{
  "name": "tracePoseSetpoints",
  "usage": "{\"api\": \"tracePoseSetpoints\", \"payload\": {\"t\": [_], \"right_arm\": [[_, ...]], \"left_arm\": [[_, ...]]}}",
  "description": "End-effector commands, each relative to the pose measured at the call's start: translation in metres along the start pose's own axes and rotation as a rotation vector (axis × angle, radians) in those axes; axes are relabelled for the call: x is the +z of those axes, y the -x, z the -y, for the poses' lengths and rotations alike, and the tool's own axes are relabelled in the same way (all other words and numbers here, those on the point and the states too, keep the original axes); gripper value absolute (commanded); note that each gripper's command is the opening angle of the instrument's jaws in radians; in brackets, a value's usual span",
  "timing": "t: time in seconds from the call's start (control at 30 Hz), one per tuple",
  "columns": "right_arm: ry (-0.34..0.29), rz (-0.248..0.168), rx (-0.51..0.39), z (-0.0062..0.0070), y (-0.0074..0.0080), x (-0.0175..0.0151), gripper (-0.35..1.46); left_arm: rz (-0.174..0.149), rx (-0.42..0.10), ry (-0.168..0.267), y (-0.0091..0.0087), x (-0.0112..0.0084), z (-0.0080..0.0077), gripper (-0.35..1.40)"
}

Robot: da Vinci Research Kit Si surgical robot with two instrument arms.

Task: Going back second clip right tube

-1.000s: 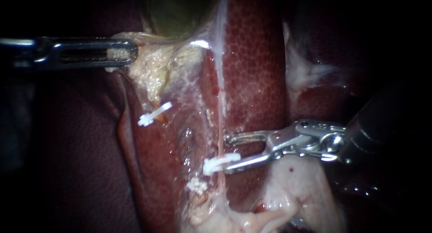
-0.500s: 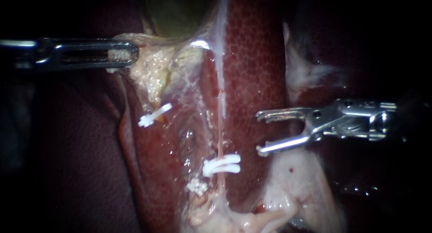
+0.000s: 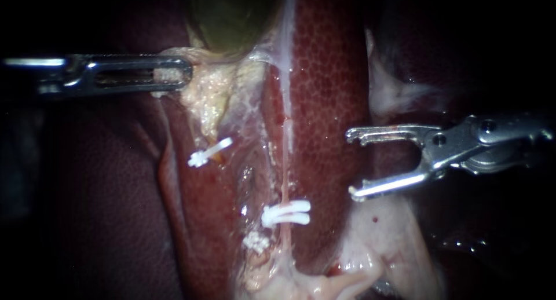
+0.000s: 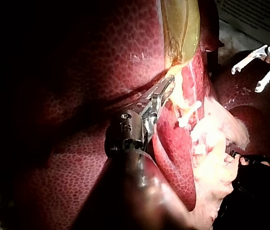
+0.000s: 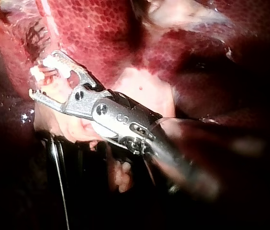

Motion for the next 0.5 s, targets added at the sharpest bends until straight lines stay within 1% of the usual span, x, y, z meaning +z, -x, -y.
{"api": "tracePoseSetpoints", "payload": {"t": [0.03,0.23,0.33,0.5], "right_arm": [[-0.001,0.002,0.001,-0.0001,0.0001,0.0,0.6],[-0.003,0.001,0.001,-0.0001,0.0001,0.0,0.6],[-0.003,0.001,0.001,-0.0001,0.0001,0.0,0.6],[-0.003,0.001,0.001,-0.0001,0.0001,0.0,0.6]], "left_arm": [[-0.009,0.002,-0.003,-0.0003,0.0005,-0.0001,-0.35],[-0.033,0.014,-0.012,-0.0021,0.0034,-0.0004,-0.35],[-0.045,0.025,-0.017,-0.0029,0.0045,-0.0005,-0.35],[-0.054,0.019,-0.021,-0.0036,0.0054,-0.0004,-0.35]]}}
